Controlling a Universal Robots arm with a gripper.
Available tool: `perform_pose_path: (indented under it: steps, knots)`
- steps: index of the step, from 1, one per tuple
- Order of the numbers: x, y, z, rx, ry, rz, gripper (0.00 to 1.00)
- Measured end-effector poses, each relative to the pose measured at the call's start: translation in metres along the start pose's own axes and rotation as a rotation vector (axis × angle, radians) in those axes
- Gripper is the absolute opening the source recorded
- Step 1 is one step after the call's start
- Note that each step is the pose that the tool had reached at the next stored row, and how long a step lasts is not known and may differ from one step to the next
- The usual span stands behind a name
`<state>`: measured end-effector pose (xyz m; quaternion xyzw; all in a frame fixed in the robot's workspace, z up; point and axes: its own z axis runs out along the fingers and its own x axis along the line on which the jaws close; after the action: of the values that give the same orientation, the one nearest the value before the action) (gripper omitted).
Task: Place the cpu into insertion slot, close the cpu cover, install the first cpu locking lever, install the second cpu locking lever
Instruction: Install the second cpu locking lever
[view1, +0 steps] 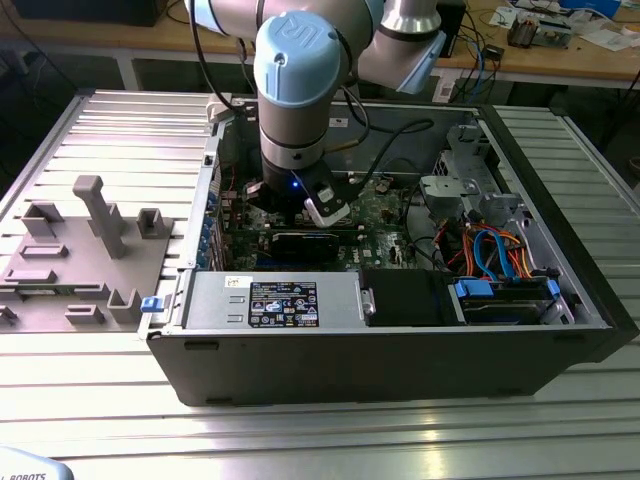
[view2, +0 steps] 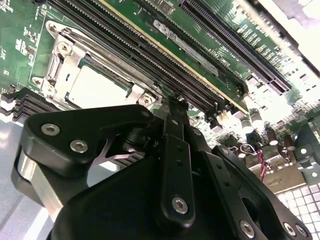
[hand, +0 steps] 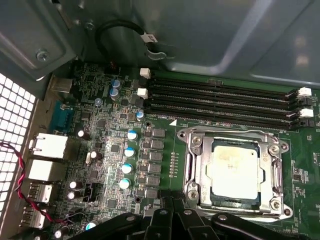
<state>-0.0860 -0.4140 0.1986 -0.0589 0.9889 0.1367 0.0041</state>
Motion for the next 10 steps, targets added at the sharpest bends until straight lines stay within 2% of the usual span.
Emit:
perform_pose_path:
  steps: [2,5,7,9,10]
  knots:
    - [0.0,-0.0005,0.002,-0.0143,-0.0006,0.0,0.11]
    - [0.0001,-0.0011,0.0037,-0.0176,-0.0005,0.0,0.11]
    - [0.0,-0.0011,0.0038,-0.0162,-0.0003,0.0,0.11]
    - [0.0,-0.0012,0.0038,-0.0072,0.0006,0.0,0.11]
    - [0.0001,-0.0012,0.0037,0.0019,0.0017,0.0,0.11]
